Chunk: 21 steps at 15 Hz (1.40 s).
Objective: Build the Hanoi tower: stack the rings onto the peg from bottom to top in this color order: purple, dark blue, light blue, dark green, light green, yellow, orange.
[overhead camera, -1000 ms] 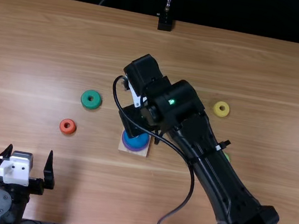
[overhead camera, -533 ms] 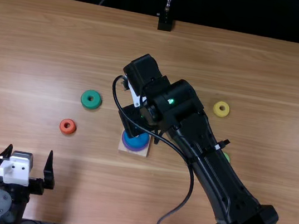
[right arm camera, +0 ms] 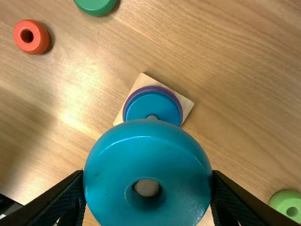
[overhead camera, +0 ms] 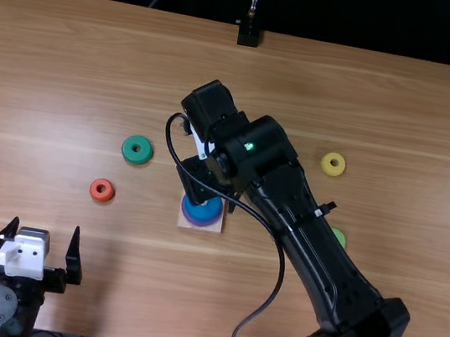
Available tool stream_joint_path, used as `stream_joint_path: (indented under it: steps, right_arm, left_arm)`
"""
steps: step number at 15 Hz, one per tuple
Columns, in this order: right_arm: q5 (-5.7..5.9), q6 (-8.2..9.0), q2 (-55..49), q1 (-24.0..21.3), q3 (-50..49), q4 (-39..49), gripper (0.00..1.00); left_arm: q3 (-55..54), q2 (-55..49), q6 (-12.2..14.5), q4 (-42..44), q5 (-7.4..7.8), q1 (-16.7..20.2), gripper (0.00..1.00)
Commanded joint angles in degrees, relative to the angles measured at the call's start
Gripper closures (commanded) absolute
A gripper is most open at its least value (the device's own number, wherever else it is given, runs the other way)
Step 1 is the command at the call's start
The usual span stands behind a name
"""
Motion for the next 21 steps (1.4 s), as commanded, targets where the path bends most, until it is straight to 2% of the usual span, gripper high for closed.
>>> stream_joint_path:
  steps: [1, 2, 9, 11, 15, 19, 20, 21]
  right_arm:
    - [-0.22, 0.01, 0.6, -0.2, 1.1, 0.0, 0.50]
    - [-0.12, 0.01, 0.7, -0.2, 1.0, -0.3, 0.00]
    - [0.10, 0.01, 0.7, -0.4, 4.0, 0.4, 0.00]
    - [-0.01, -0.10, 0.6, -1.5, 4.3, 4.0, 0.00]
    - [-0.01, -0.52, -0.9, -7.2, 3.5, 14.4, 0.00]
    - [0.10, -0.62, -6.4, -13.9, -0.1, 17.8, 0.00]
    - [1.47, -0.62, -8.7, -15.8, -2.6, 17.8, 0.00]
    - [4.53, -0.52, -11.5, -17.2, -6.3, 18.1, 0.00]
  left_arm:
    - [-6.0, -0.7, 0.7, -4.7, 0.55, 0.3, 0.00]
    - [-6.0, -0.7, 0.7, -4.7, 0.55, 0.3, 0.00]
    - [-6.0, -0.7, 0.7, -4.7, 0.55, 0.3, 0.00]
    - [-6.0, -0.7, 0.7, -4.7, 0.55, 0.3, 0.00]
    - [-6.0, -0.7, 0.7, -4.7, 0.55, 0.3, 0.00]
    - [-6.0, -0.7, 0.7, -4.7, 0.55, 0.3, 0.00]
    - [-6.0, -0.7, 0.7, -4.7, 0.55, 0.3, 0.00]
    - [-6.0, -0.7, 0.7, -4.7, 0.55, 0.3, 0.00]
